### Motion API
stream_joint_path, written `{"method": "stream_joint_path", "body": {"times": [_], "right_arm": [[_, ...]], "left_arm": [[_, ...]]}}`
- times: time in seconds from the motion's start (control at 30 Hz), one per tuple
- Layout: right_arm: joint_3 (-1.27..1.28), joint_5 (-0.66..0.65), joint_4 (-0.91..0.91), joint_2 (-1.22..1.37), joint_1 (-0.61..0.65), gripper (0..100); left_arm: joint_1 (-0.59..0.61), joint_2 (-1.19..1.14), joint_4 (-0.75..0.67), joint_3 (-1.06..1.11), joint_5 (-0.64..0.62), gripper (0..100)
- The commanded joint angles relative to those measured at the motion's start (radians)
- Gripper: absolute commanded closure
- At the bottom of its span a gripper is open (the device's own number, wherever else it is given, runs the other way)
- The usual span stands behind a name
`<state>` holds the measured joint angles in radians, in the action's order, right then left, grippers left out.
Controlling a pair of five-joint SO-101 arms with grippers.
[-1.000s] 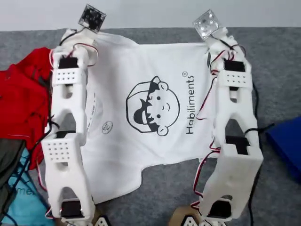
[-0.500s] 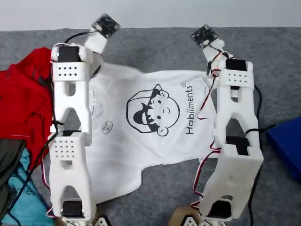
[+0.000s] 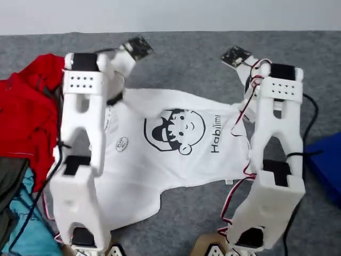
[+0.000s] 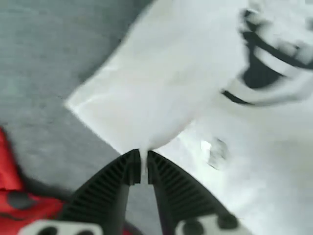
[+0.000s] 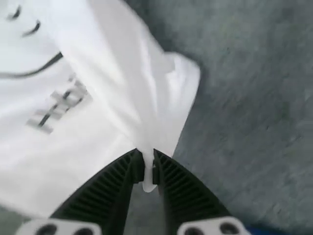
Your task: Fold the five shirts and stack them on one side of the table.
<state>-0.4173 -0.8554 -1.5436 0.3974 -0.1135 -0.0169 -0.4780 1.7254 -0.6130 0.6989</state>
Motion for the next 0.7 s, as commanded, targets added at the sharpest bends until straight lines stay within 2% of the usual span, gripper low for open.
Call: {"method": "stream_joint_path", "body": {"times": [0.0, 0.23, 0.67], "right_arm": [[-0.054, -0.015, -0.088, -0.087, -0.021, 98.8], [-0.049, -0.112, -0.216, -0.084, -0.047, 98.8], [0.115, -0.218, -0.216, -0.082, -0.108, 98.8]], "left_arm": [[-0.06, 0.253, 0.031, 0.303, 0.029, 100], [-0.138, 0.549, 0.031, 0.708, 0.037, 100], [-0.138, 1.037, 0.032, 1.279, 0.041, 100]]}}
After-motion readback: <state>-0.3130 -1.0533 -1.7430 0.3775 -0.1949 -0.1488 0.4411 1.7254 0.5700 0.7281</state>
